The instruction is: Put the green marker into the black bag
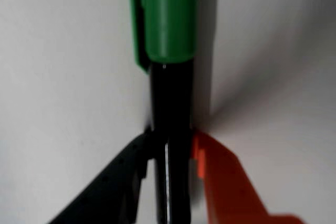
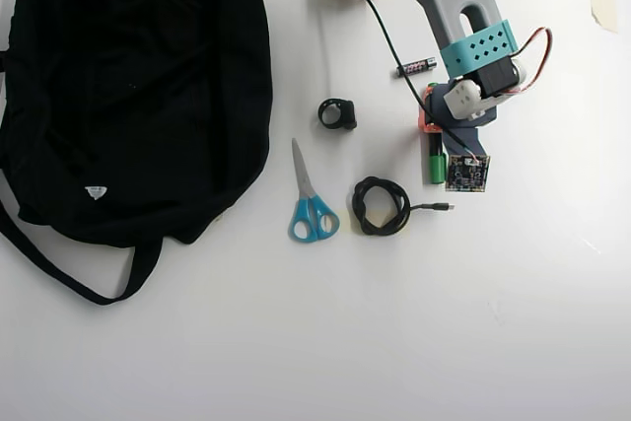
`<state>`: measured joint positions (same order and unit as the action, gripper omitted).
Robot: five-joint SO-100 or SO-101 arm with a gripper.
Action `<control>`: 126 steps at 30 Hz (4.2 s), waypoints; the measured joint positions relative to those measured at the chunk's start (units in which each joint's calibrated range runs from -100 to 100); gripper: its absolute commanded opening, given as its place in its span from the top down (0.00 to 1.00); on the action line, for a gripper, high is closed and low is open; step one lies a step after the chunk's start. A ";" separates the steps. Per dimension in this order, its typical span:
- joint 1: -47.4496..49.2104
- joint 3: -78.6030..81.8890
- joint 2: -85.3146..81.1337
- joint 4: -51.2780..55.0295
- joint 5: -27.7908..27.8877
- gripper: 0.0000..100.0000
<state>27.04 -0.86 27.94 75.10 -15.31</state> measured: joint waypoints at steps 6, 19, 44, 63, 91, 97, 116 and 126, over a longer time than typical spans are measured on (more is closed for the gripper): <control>0.00 0.00 0.00 0.00 0.00 0.98; 0.00 -3.38 0.33 2.58 -0.05 0.98; -0.07 -11.32 0.33 10.65 0.15 0.98; -4.56 -13.84 -1.08 10.65 7.86 0.98; -9.99 -10.22 -26.32 23.62 10.26 0.98; -12.49 -9.75 -26.48 23.62 10.26 0.98; -28.73 -9.75 -26.57 23.62 14.46 0.98; -46.88 -9.75 -26.57 23.19 14.70 0.98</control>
<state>-19.84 -10.61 1.37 98.28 -0.61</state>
